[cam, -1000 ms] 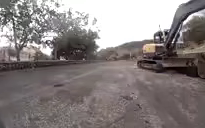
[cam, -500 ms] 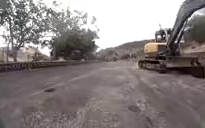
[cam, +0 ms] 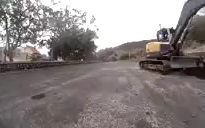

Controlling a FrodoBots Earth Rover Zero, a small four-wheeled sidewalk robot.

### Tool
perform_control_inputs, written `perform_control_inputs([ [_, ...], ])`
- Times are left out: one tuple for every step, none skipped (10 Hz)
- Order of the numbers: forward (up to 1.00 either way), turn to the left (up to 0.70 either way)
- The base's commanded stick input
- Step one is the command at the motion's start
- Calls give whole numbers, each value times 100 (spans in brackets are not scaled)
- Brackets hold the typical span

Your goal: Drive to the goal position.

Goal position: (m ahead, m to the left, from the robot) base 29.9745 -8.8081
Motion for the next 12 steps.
perform_control_inputs([
  [70, 0],
  [70, 0],
  [70, 0],
  [70, 0],
  [70, 0],
  [70, 0],
  [70, 0],
  [70, 0],
  [70, 0],
  [70, 0],
  [70, 0],
  [70, 0],
])
